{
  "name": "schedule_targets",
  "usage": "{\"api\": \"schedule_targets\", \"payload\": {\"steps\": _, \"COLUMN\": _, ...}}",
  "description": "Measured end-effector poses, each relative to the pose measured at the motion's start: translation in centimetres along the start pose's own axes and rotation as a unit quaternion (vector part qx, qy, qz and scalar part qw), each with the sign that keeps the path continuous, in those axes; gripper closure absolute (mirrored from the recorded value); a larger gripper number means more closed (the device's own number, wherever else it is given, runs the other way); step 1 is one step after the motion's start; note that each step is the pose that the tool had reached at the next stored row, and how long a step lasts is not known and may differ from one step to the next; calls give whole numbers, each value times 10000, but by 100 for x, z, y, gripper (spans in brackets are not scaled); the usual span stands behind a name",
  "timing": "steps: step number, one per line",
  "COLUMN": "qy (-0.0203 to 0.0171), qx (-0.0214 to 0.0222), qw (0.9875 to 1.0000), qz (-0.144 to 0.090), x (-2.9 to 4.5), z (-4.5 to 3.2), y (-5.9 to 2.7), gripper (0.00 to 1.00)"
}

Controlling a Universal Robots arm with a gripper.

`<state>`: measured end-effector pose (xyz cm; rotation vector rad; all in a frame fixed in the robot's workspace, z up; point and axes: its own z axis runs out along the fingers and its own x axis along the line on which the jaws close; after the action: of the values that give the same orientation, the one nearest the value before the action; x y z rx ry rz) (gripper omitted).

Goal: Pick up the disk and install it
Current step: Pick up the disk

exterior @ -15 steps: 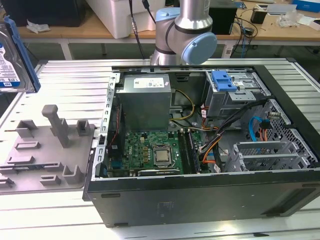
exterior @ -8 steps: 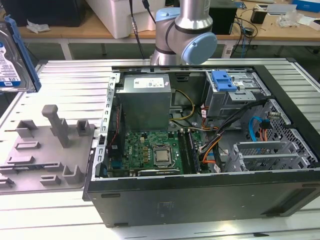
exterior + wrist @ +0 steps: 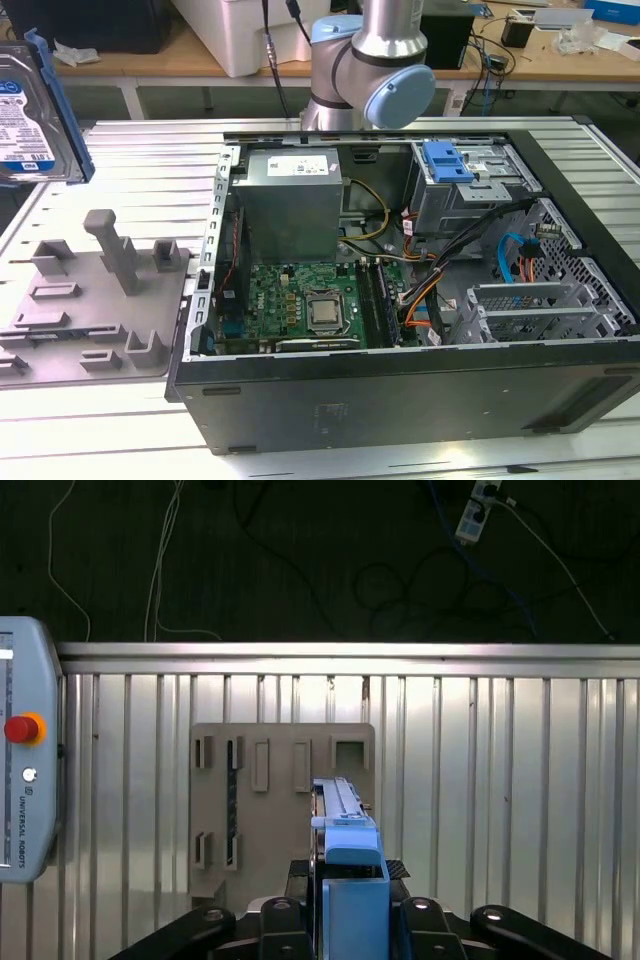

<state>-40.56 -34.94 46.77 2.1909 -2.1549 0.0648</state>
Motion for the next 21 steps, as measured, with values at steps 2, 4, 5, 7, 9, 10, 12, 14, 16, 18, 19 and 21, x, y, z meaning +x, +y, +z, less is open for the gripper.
{"api": "schedule_targets", "payload": {"steps": 2, "qy": 0, "qx": 0, "qw": 10000, "qz": 0, "x": 1, "z": -3, "y": -49, "gripper": 63}}
{"api": "schedule_targets", "payload": {"steps": 4, "qy": 0, "qx": 0, "qw": 10000, "qz": 0, "x": 3, "z": -7, "y": -103, "gripper": 63}}
{"api": "schedule_targets", "payload": {"steps": 5, "qy": 1, "qx": -1, "qw": 10000, "qz": 0, "x": 3, "z": -9, "y": -124, "gripper": 63}}
{"api": "schedule_targets", "payload": {"steps": 7, "qy": 0, "qx": 0, "qw": 10000, "qz": 0, "x": 4, "z": -12, "y": -184, "gripper": 63}}
{"api": "schedule_targets", "payload": {"steps": 9, "qy": 0, "qx": 0, "qw": 10000, "qz": 0, "x": 5, "z": -15, "y": -225, "gripper": 63}}
{"api": "schedule_targets", "payload": {"steps": 10, "qy": 0, "qx": 0, "qw": 10000, "qz": 0, "x": 5, "z": -17, "y": -246, "gripper": 63}}
{"api": "schedule_targets", "payload": {"steps": 12, "qy": 0, "qx": -1, "qw": 10000, "qz": 0, "x": 6, "z": -22, "y": -291, "gripper": 63}}
{"api": "schedule_targets", "payload": {"steps": 14, "qy": 0, "qx": 0, "qw": 10000, "qz": 0, "x": 8, "z": -28, "y": -354, "gripper": 63}}
{"api": "schedule_targets", "payload": {"steps": 16, "qy": 0, "qx": 0, "qw": 10000, "qz": 0, "x": 10, "z": -35, "y": -412, "gripper": 63}}
{"api": "schedule_targets", "payload": {"steps": 18, "qy": 0, "qx": 0, "qw": 10000, "qz": 0, "x": 11, "z": -41, "y": -466, "gripper": 63}}
{"api": "schedule_targets", "payload": {"steps": 19, "qy": 0, "qx": -1, "qw": 10000, "qz": 0, "x": 12, "z": -47, "y": -506, "gripper": 63}}
{"api": "schedule_targets", "payload": {"steps": 21, "qy": 0, "qx": 0, "qw": 10000, "qz": 0, "x": 13, "z": -52, "y": -552, "gripper": 63}}
